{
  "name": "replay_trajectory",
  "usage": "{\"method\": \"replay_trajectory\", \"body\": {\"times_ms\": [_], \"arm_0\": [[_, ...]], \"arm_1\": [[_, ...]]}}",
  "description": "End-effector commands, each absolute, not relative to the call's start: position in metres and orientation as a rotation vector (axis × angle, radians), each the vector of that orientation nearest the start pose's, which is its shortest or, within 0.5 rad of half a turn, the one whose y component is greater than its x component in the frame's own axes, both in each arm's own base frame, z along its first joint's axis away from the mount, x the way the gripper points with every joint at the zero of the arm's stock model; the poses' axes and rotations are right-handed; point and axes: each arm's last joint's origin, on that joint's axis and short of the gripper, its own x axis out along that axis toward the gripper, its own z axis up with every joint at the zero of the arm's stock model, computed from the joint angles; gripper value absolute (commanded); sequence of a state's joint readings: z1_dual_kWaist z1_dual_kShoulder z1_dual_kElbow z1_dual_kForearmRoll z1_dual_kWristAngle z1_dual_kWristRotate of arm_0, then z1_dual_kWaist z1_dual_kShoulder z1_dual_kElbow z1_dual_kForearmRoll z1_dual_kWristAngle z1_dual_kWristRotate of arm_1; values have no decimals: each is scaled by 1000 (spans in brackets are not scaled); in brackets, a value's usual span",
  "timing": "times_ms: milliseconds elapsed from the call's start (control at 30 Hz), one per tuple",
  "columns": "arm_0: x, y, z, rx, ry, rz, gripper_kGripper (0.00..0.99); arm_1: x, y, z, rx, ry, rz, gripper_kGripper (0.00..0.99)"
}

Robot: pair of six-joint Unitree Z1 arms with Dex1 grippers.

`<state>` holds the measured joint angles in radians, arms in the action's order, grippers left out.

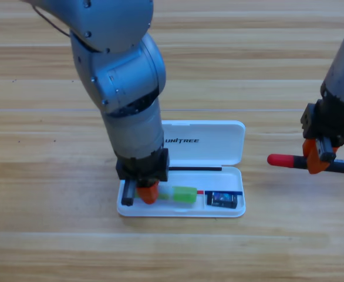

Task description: Clean up eraser and pencils

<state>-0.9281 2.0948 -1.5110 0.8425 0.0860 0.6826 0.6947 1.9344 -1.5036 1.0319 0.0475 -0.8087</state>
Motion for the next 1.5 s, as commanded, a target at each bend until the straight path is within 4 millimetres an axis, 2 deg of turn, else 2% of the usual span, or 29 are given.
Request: {"method": "replay_trajectory", "body": {"times_ms": [33, 233, 267, 300, 333, 400, 433, 467, 667, 733, 800, 1000, 1167, 1267, 1367, 1500], "arm_0": [[245, -333, 201, 1277, 1051, -1147, 0], [245, -333, 202, 1273, 1047, -1144, 0], [245, -333, 202, 1273, 1047, -1144, 34], [245, -333, 202, 1272, 1048, -1143, 175], [245, -333, 202, 1273, 1048, -1142, 368], [245, -332, 202, 1266, 1056, -1135, 838], [244, -331, 202, 1265, 1058, -1134, 959], [244, -331, 202, 1265, 1057, -1134, 989], [241, -327, 213, 1252, 1047, -1127, 990], [237, -321, 227, 1250, 1035, -1125, 990], [231, -311, 249, 1242, 1018, -1122, 990], [216, -250, 325, 1167, 975, -1065, 990], [196, -200, 371, 1121, 954, -1042, 990], [188, -174, 385, 1105, 950, -1029, 990], [183, -151, 392, 1093, 938, -996, 990], [181, -140, 391, 1055, 945, -979, 989]], "arm_1": [[263, 239, 268, -1134, 1140, 1224, 0], [264, 240, 267, -1134, 1144, 1222, 0], [264, 240, 266, -1134, 1144, 1222, 0], [264, 240, 266, -1134, 1144, 1222, 0], [265, 241, 266, -1134, 1144, 1222, 0], [265, 241, 265, -1135, 1146, 1223, 0], [265, 242, 265, -1136, 1146, 1224, 0], [266, 242, 264, -1138, 1150, 1224, 0], [264, 244, 267, -1139, 1135, 1230, 0], [261, 248, 270, -1146, 1117, 1239, 0], [257, 254, 272, -1156, 1100, 1253, 0], [242, 292, 266, -1219, 1061, 1321, 0], [242, 334, 251, -1251, 1065, 1358, 0], [246, 354, 239, -1267, 1061, 1369, 0], [253, 369, 226, -1282, 1060, 1366, 0], [261, 382, 214, -1286, 1055, 1362, 0]]}}
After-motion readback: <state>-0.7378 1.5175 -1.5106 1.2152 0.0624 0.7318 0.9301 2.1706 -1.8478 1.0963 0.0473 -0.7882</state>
